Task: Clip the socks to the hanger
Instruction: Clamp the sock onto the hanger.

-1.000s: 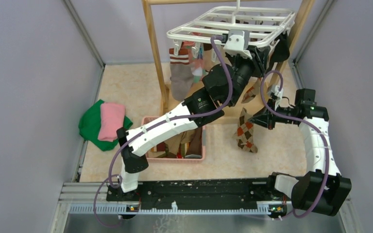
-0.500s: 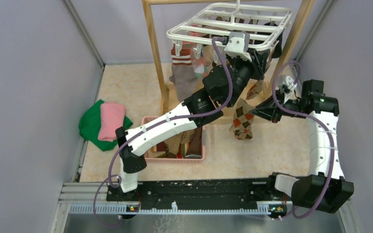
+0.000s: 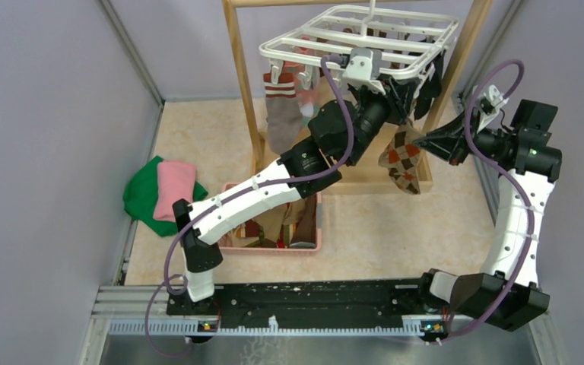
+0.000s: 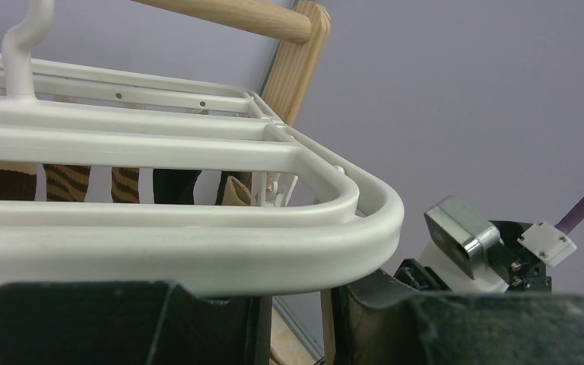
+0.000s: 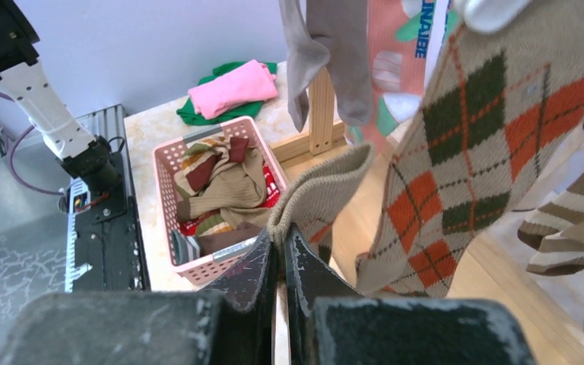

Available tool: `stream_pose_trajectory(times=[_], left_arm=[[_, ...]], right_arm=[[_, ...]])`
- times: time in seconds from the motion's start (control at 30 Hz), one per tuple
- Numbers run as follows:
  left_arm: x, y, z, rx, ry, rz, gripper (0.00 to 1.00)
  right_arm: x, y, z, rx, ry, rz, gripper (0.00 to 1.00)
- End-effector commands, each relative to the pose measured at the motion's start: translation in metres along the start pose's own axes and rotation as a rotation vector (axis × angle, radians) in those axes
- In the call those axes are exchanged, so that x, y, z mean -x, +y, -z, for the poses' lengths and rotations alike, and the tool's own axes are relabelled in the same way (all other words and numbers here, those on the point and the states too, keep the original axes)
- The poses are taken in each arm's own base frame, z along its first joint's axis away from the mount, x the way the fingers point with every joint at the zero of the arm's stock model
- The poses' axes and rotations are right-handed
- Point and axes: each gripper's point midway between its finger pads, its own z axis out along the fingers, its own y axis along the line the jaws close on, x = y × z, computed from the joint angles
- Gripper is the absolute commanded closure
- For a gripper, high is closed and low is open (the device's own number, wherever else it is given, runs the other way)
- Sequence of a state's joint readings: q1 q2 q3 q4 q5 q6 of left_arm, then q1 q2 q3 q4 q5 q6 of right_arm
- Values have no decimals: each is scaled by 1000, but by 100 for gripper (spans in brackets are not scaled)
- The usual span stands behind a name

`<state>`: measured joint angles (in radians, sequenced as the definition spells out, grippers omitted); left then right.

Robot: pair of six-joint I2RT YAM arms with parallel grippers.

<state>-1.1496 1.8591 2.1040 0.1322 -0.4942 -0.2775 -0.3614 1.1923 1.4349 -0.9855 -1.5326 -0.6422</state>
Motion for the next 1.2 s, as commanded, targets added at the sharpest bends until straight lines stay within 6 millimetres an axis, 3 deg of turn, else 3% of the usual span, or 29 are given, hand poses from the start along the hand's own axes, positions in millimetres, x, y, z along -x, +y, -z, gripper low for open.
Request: stream_pose_trajectory(times=[0.0,0.17,0.43,0.73,1.17], left_arm=[[44,12,5,16,-85,51,100],[45,13,6,12,-86,60,100],[47,12,7,7,-81,71,100],[46,13,10,9,-77,77,100],[45,14,10,12,-78,89,100]], right_arm=[[43,16,-5,87,-38,123,100],[59,9,-15,23,0,168,100],[79,-8,-14,-105,-7,143,100],[102,6,-14,-76,-30,161,100],[101,13,-18,-58,-24,165,100]])
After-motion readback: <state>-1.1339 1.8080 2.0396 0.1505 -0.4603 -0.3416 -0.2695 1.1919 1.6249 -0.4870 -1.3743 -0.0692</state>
